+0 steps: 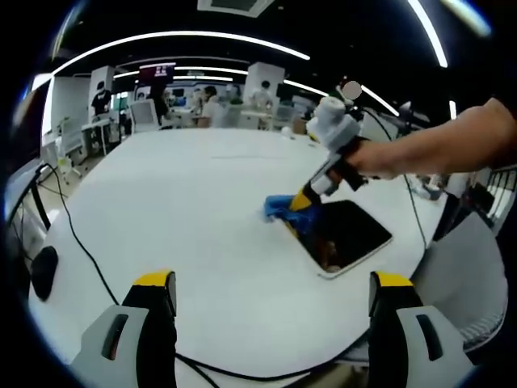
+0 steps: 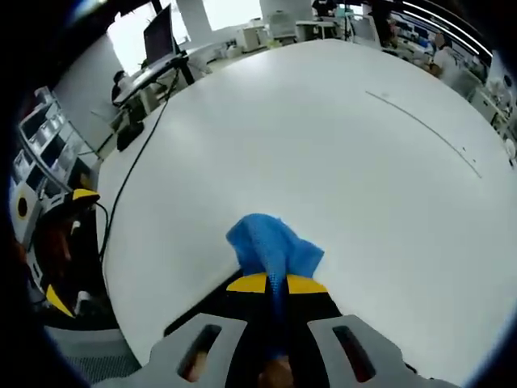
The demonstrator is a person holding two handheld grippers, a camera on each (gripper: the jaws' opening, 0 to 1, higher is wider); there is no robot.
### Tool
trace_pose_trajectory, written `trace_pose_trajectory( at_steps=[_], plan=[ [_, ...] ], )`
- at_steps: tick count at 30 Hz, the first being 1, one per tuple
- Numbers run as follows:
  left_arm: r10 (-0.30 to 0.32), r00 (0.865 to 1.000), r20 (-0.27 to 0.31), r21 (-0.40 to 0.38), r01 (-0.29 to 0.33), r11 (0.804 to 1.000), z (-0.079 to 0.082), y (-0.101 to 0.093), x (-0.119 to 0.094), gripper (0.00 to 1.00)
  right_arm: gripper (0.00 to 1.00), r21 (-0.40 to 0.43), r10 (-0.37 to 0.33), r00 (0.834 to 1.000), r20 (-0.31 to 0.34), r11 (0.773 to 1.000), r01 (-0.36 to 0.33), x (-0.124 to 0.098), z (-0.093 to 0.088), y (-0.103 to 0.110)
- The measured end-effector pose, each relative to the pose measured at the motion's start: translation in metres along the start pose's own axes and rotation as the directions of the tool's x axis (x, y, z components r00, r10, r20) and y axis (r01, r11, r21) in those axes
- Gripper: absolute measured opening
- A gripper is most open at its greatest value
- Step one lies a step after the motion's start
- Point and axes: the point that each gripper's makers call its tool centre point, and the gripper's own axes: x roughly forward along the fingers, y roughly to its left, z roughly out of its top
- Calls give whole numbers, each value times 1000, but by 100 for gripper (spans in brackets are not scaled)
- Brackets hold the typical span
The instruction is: Wipe the mirror surface with the cleaning cloth until all visible marks leave the cleaned area.
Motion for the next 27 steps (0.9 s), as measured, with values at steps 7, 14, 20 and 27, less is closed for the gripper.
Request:
trace_pose_trajectory(
  at_steps=[7,14,20,27],
  plan=[
    [-6,1000,-5,6,6,1000,0,-2,2,100,1,-13,1,1000,3,1000,-1,0,-1,0],
    [1,1000,-3,7,-1,1000,1,-1,0,100,1,-16,-1,1000,-4,1000,1,-3,-4,-3],
    [-2,1000,-4,10,2,1000,1,-3,0,100,1,-13,-5,1000,-4,1000,5,-6,-8,-7],
    [-4,1000,-1,16,4,1000,4,-4,2,100,1,-1,-13,1000,-2,1000,13,-11,-16,-15]
  ],
)
